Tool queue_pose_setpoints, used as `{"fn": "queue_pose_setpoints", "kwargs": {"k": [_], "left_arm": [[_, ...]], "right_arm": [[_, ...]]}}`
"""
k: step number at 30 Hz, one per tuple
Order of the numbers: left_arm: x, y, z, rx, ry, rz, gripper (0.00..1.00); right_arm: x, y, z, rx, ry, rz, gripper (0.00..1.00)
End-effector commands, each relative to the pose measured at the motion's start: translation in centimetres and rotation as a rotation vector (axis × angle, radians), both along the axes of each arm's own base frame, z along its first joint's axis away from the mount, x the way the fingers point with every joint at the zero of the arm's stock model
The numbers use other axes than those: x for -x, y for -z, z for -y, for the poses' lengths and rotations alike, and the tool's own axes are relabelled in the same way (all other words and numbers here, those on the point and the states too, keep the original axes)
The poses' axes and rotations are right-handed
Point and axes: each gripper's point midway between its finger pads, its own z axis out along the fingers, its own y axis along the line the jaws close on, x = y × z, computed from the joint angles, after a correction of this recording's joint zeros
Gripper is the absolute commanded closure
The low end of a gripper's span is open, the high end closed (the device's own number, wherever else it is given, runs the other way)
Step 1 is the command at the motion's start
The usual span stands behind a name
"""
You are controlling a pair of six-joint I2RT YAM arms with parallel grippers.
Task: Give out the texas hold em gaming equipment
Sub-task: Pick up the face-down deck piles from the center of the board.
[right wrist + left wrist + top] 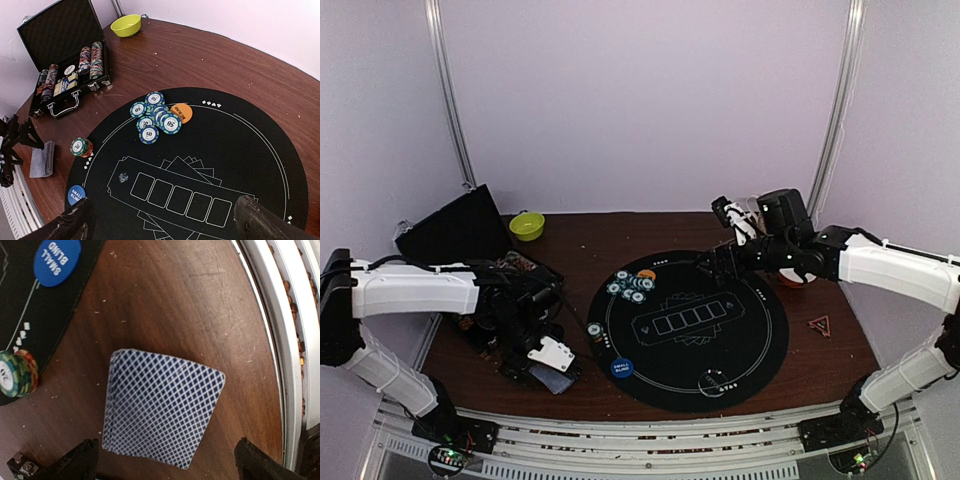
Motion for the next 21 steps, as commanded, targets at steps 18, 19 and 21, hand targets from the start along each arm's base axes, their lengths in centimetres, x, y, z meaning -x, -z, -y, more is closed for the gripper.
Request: {"fn": "queue_pose_setpoints", "kwargs": {"k": [18,19,21], "left_arm": [[-1.7,1.6,2.0,-0.029,0.04,0.024,0.02],[-1.8,1.7,1.9,-0.036,0.039,0.023,0.02],[-1.7,1.8,2.1,-0.031,0.038,0.016,0.02]], "right_arm": [[0.6,-1.5,-0.1,-0.068,-0.038,0.037,0.0],[0.6,-1.5,-0.1,-0.068,-0.039,0.037,0.0],[0.7,-1.4,-0.2,-0.069,-0.041,0.034,0.0]]}}
